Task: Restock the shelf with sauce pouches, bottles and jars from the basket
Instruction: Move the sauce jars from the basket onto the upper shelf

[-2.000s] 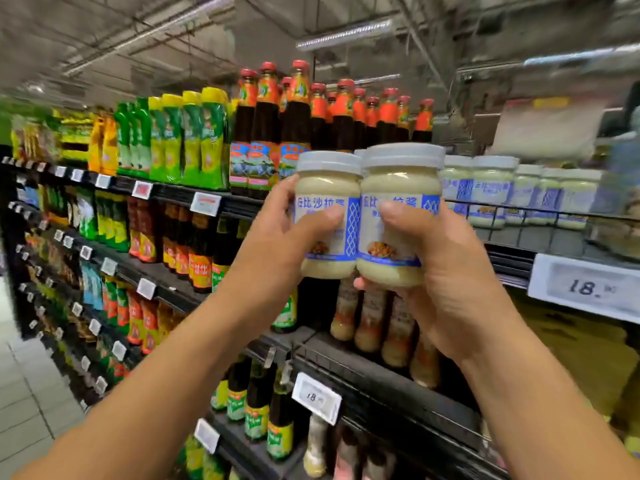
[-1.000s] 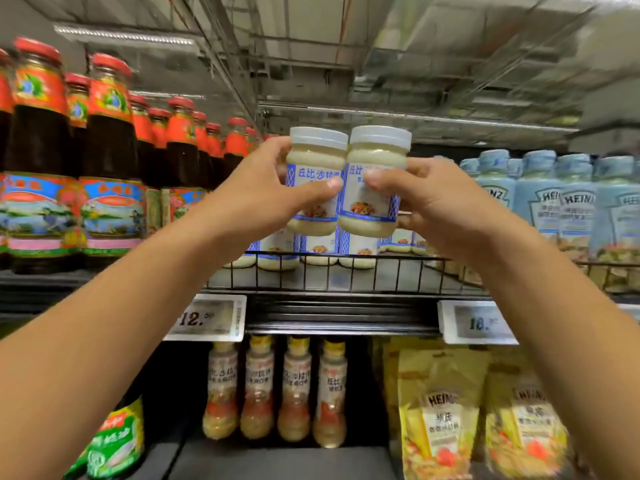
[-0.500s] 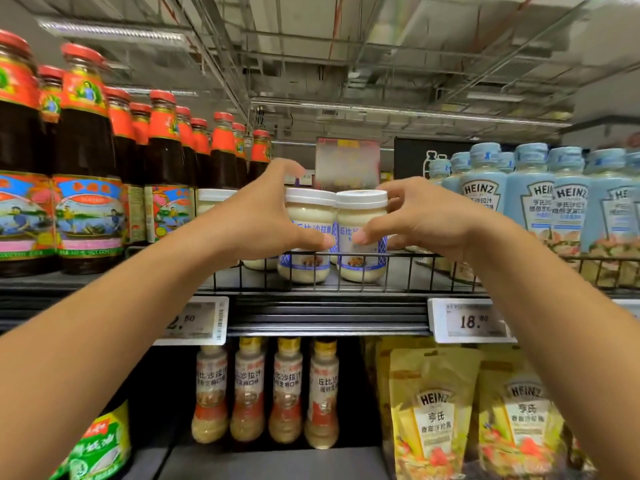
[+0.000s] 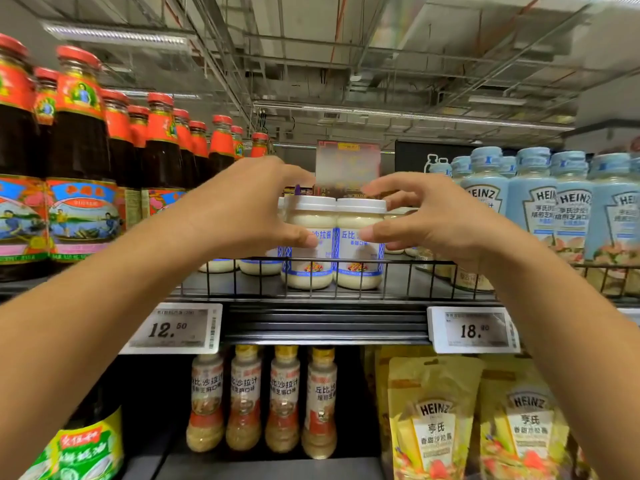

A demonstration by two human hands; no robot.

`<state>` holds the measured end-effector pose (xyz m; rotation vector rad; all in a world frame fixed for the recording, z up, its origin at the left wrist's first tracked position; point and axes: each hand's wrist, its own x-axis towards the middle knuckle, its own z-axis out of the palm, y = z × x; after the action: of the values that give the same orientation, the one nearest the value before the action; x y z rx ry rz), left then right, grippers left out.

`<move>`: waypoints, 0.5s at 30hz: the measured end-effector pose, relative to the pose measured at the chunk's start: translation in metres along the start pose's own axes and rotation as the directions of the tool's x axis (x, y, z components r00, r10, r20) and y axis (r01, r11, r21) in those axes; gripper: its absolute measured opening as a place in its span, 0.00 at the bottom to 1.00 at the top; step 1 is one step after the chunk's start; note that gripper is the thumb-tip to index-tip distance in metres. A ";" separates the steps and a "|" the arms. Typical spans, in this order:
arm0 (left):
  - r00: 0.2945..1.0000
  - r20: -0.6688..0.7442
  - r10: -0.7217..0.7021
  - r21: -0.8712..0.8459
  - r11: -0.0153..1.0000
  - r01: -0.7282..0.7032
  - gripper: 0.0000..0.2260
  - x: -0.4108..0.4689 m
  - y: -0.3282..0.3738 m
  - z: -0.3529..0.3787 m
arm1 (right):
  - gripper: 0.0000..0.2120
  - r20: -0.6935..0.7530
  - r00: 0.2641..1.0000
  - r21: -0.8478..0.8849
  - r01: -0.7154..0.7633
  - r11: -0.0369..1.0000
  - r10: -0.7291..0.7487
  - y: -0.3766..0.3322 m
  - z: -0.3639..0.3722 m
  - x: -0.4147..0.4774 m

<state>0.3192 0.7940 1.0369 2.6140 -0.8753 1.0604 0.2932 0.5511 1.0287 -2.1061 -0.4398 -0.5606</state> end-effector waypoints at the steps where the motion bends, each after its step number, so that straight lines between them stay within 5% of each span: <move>1: 1.000 0.017 0.013 -0.008 1.000 -0.013 0.35 0.001 -0.001 -0.002 | 0.29 -0.008 1.000 -0.031 0.028 0.999 -0.029 -0.001 -0.001 -0.002; 5: 0.998 0.057 0.002 -0.032 0.999 0.000 0.32 0.006 -0.005 -0.001 | 0.19 -0.043 0.996 -0.136 0.073 0.988 -0.079 0.000 0.001 -0.001; 15: 0.995 0.099 0.011 -0.099 0.995 -0.001 0.27 0.019 -0.020 0.011 | 0.20 0.000 1.000 -0.069 -0.004 0.998 0.004 0.000 0.003 0.012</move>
<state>0.3482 0.7975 1.0428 2.6016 -0.9325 0.8709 0.3036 0.5543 1.0337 -2.1725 -0.4213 -0.5804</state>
